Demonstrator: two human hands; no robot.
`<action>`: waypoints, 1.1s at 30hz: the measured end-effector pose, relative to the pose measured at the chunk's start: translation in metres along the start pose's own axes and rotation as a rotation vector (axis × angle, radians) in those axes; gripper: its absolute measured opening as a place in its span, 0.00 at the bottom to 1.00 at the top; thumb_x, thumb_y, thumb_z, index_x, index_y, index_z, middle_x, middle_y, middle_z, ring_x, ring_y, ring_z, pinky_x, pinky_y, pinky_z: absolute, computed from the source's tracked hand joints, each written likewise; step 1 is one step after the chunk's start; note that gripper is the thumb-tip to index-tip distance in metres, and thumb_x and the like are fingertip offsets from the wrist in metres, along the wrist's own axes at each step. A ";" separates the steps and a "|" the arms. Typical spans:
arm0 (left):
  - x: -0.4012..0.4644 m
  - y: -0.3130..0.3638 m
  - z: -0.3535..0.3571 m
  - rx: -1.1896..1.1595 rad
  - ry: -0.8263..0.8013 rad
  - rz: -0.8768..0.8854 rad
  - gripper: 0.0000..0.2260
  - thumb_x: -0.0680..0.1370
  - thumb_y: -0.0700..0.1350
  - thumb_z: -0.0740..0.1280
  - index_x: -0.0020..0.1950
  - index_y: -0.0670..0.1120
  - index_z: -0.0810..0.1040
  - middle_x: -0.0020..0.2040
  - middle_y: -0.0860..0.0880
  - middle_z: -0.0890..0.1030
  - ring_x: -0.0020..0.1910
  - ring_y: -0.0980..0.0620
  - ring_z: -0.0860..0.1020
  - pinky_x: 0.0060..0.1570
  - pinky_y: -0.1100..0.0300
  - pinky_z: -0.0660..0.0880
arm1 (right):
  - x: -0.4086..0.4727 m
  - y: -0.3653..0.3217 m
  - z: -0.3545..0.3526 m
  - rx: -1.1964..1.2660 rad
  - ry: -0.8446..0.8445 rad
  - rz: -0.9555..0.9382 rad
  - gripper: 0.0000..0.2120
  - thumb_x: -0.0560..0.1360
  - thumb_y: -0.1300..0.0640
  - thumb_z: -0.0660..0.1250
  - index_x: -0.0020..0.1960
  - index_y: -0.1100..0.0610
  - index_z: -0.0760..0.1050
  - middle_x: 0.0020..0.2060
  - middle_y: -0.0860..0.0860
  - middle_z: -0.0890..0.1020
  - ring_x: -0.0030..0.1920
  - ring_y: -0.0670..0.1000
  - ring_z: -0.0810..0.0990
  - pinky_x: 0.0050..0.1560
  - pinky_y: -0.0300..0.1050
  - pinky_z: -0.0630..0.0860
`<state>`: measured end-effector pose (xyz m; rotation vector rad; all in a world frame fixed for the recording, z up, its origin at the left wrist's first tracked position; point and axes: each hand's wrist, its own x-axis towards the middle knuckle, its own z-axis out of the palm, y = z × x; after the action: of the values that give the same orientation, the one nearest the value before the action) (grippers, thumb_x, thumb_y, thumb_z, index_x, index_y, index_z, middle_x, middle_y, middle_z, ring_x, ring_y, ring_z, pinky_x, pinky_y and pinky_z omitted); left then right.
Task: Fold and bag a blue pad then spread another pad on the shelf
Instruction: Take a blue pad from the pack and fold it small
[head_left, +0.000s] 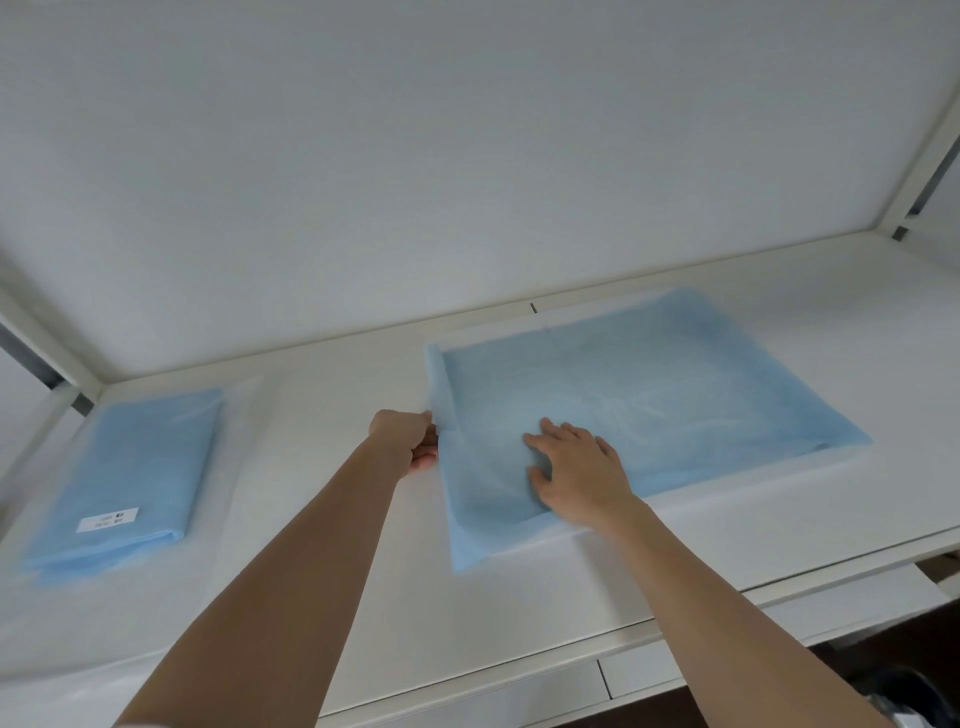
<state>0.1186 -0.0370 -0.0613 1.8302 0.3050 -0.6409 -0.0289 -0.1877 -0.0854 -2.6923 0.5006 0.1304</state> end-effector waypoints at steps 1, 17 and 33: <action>0.001 0.000 0.001 0.002 0.009 0.001 0.10 0.78 0.40 0.66 0.38 0.39 0.74 0.34 0.44 0.78 0.30 0.50 0.75 0.29 0.59 0.73 | 0.002 -0.001 -0.004 -0.007 -0.028 0.007 0.23 0.79 0.49 0.56 0.74 0.45 0.61 0.76 0.45 0.57 0.75 0.50 0.54 0.75 0.53 0.52; 0.006 0.011 0.001 0.029 0.071 0.025 0.08 0.71 0.32 0.71 0.37 0.39 0.74 0.32 0.43 0.78 0.27 0.51 0.75 0.21 0.62 0.69 | 0.024 -0.017 -0.021 -0.171 0.008 0.072 0.16 0.75 0.60 0.59 0.60 0.51 0.74 0.57 0.49 0.78 0.59 0.53 0.74 0.59 0.48 0.67; 0.011 0.024 -0.002 -0.069 0.038 0.126 0.07 0.72 0.42 0.73 0.41 0.40 0.78 0.39 0.46 0.81 0.35 0.49 0.78 0.38 0.59 0.74 | 0.027 -0.011 -0.014 -0.121 0.135 0.036 0.14 0.74 0.63 0.58 0.52 0.52 0.79 0.47 0.49 0.82 0.53 0.53 0.75 0.55 0.46 0.69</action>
<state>0.1404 -0.0448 -0.0479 1.7815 0.2323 -0.5025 0.0007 -0.1927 -0.0732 -2.8245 0.5994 -0.0112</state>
